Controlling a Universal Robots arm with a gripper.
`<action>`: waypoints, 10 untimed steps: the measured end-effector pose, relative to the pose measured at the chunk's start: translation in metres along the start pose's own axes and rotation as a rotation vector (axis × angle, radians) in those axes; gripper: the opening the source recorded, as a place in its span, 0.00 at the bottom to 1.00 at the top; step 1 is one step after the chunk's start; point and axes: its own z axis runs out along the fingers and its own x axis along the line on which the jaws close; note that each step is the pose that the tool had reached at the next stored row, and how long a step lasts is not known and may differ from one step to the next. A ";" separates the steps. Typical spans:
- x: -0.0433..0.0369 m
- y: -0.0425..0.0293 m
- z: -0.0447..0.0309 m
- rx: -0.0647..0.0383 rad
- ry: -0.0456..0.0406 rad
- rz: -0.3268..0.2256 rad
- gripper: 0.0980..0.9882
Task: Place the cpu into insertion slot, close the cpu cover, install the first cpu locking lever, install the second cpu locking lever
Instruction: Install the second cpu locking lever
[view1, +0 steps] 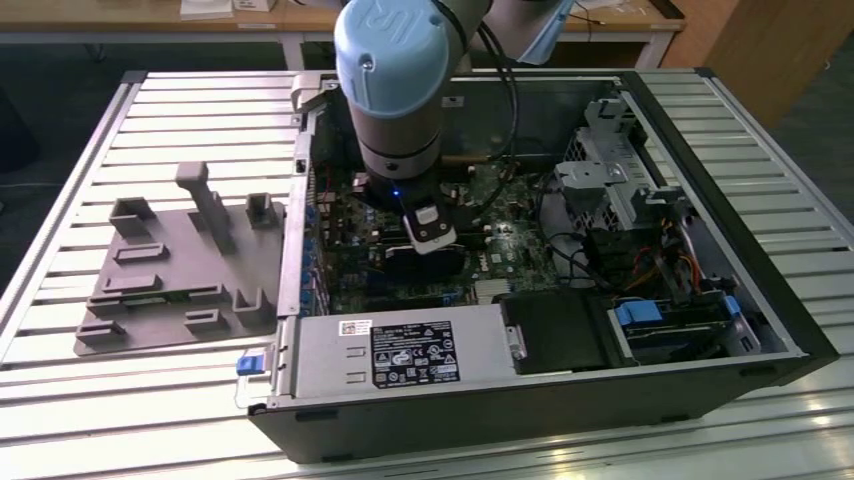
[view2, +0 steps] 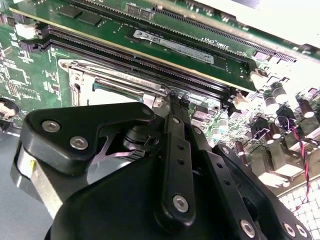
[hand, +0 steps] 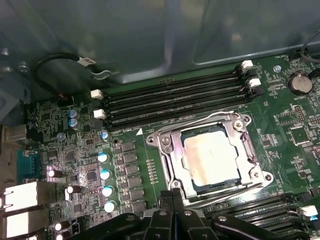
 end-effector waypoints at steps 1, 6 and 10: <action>0.0001 -0.0001 0.0001 -0.002 0.0005 0.000 0.00; 0.0013 -0.0007 0.0011 -0.010 0.0025 0.001 0.00; 0.0018 -0.0010 0.0014 -0.013 0.0030 0.001 0.00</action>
